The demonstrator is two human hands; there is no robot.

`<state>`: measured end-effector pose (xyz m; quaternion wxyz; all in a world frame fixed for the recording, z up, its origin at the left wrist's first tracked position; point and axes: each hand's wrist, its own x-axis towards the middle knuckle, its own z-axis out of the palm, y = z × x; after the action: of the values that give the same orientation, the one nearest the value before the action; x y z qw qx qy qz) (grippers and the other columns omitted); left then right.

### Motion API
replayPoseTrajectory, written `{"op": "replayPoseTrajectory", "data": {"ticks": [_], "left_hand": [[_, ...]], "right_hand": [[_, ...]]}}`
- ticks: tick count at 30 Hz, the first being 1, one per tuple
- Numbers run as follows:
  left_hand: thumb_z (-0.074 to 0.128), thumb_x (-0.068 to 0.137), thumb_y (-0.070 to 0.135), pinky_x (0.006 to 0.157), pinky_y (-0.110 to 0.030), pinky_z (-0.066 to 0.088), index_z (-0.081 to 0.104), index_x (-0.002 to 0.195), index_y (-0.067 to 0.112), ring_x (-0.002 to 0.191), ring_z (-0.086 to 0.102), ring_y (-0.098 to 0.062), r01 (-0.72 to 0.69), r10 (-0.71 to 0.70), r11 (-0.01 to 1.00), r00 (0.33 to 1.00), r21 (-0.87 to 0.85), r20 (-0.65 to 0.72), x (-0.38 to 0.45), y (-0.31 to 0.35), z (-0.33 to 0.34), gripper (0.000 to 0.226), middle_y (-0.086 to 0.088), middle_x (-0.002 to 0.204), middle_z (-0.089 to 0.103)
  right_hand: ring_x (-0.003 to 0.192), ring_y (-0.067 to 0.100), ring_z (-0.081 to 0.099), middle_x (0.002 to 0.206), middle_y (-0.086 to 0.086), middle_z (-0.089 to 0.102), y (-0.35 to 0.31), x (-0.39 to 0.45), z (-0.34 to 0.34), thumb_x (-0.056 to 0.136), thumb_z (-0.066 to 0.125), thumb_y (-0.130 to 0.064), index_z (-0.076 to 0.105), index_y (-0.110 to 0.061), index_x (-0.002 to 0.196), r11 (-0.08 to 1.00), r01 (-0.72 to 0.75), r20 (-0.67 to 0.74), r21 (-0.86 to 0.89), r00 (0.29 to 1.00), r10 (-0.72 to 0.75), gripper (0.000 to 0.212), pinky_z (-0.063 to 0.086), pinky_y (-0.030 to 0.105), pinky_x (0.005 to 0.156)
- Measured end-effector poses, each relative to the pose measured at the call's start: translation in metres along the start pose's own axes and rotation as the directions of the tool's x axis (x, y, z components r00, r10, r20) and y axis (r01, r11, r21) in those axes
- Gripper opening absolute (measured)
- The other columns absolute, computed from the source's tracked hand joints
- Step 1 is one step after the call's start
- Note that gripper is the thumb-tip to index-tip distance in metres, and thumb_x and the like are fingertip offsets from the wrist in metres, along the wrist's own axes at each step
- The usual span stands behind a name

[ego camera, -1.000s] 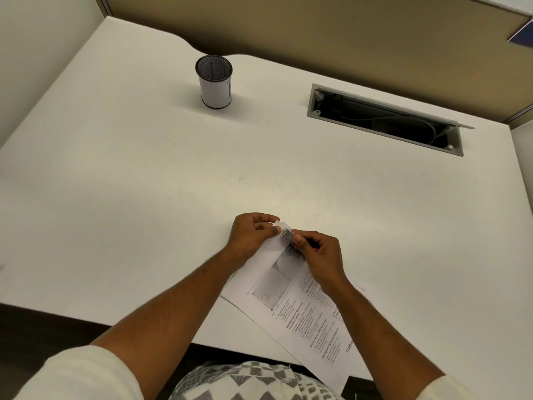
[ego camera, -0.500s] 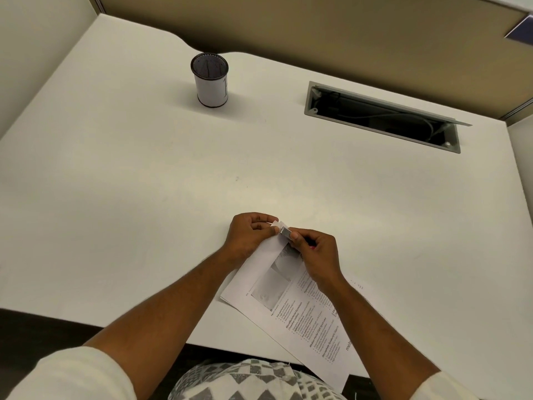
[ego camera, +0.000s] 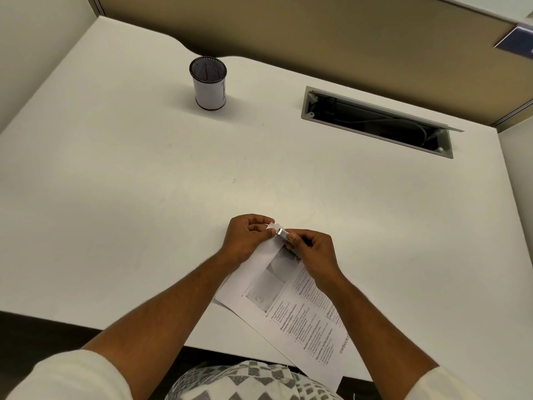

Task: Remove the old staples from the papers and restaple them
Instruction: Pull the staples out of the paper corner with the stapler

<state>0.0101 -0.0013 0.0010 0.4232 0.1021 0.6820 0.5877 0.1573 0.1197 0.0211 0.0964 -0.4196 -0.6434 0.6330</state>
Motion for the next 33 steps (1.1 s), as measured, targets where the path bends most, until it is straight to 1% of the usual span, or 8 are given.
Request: {"op": "replayPoseTrajectory", "data": {"ticks": [4, 7, 11, 14, 19, 26, 30, 33], "left_hand": [[0.086, 0.080, 0.009, 0.071, -0.017, 0.058, 0.078, 0.100, 0.017, 0.074, 0.073, -0.005, -0.018, 0.018, 1.000, 1.000, -0.003, -0.002, -0.001, 0.000, 0.000, 0.023, 0.002, 0.079, 0.078], [0.085, 0.080, 0.007, 0.071, -0.016, 0.057, 0.078, 0.100, 0.018, 0.071, 0.071, -0.004, -0.021, 0.021, 1.000, 1.000, 0.006, -0.013, 0.000, -0.001, 0.000, 0.024, 0.005, 0.076, 0.076], [0.085, 0.078, 0.002, 0.074, -0.024, 0.055, 0.078, 0.101, 0.014, 0.069, 0.060, -0.014, -0.060, 0.059, 0.995, 0.998, 0.076, 0.010, -0.001, -0.005, 0.000, 0.026, -0.004, 0.080, 0.069], [0.086, 0.078, 0.004, 0.076, -0.024, 0.056, 0.079, 0.100, 0.015, 0.069, 0.062, -0.013, -0.060, 0.059, 0.994, 0.998, 0.091, 0.007, 0.000, -0.006, -0.001, 0.026, -0.006, 0.080, 0.071], [0.088, 0.077, 0.012, 0.077, -0.025, 0.059, 0.079, 0.101, 0.016, 0.075, 0.075, -0.012, -0.033, 0.035, 0.995, 0.999, 0.096, -0.013, 0.001, -0.006, -0.001, 0.025, -0.014, 0.085, 0.079], [0.087, 0.078, 0.010, 0.087, -0.042, 0.063, 0.079, 0.102, 0.012, 0.091, 0.077, -0.032, -0.004, 0.005, 0.998, 1.000, 0.064, -0.022, 0.000, -0.002, -0.001, 0.025, -0.014, 0.090, 0.080], [0.086, 0.079, 0.010, 0.086, -0.041, 0.064, 0.079, 0.102, 0.012, 0.091, 0.077, -0.031, -0.005, 0.006, 0.999, 1.000, 0.053, -0.017, -0.001, -0.002, -0.001, 0.025, -0.016, 0.091, 0.080], [0.086, 0.079, 0.008, 0.086, -0.038, 0.061, 0.079, 0.102, 0.012, 0.081, 0.075, -0.022, -0.017, 0.017, 0.998, 1.000, 0.068, 0.014, -0.001, -0.003, -0.001, 0.025, -0.023, 0.090, 0.077]], "right_hand": [[0.093, 0.027, 0.077, 0.093, 0.005, 0.081, -0.002, 0.003, -0.003, 0.093, 0.074, -0.025, 0.082, -0.020, 0.101, 1.000, -0.027, 0.023, 0.010, 0.999, 0.027, 0.012, 0.062, 0.046, 0.088], [0.097, 0.030, 0.077, 0.095, 0.007, 0.081, -0.005, 0.005, -0.003, 0.092, 0.076, -0.024, 0.082, -0.017, 0.101, 0.998, -0.050, 0.053, 0.034, 0.997, 0.049, 0.013, 0.062, 0.048, 0.091], [0.085, 0.018, 0.073, 0.087, 0.008, 0.079, -0.012, 0.010, -0.013, 0.089, 0.076, -0.028, 0.083, -0.017, 0.097, 0.980, -0.091, -0.009, 0.177, 0.996, 0.094, 0.015, 0.060, 0.031, 0.079], [0.080, 0.013, 0.072, 0.086, 0.010, 0.079, -0.014, 0.011, -0.018, 0.073, 0.082, -0.046, 0.084, -0.019, 0.095, 0.982, -0.074, 0.037, 0.174, 0.997, 0.069, 0.035, 0.058, 0.021, 0.072], [0.098, 0.024, 0.076, 0.098, 0.006, 0.081, 0.001, 0.008, -0.010, 0.090, 0.078, -0.024, 0.082, -0.016, 0.101, 0.997, -0.029, 0.045, 0.073, 0.999, 0.026, 0.014, 0.061, 0.039, 0.090], [0.090, 0.017, 0.078, 0.094, -0.001, 0.082, 0.009, 0.000, -0.005, 0.092, 0.076, -0.023, 0.082, -0.025, 0.099, 0.999, 0.040, 0.044, -0.001, 0.998, -0.040, 0.009, 0.060, 0.027, 0.076], [0.088, 0.015, 0.078, 0.092, -0.004, 0.082, 0.007, 0.001, -0.004, 0.091, 0.076, -0.030, 0.082, -0.025, 0.098, 0.999, 0.033, 0.025, -0.031, 0.999, -0.033, 0.011, 0.061, 0.027, 0.076], [0.090, 0.014, 0.078, 0.094, -0.004, 0.082, 0.004, 0.004, -0.004, 0.091, 0.076, -0.033, 0.082, -0.022, 0.100, 1.000, 0.024, 0.016, -0.014, 1.000, -0.024, 0.015, 0.061, 0.027, 0.076]]}}
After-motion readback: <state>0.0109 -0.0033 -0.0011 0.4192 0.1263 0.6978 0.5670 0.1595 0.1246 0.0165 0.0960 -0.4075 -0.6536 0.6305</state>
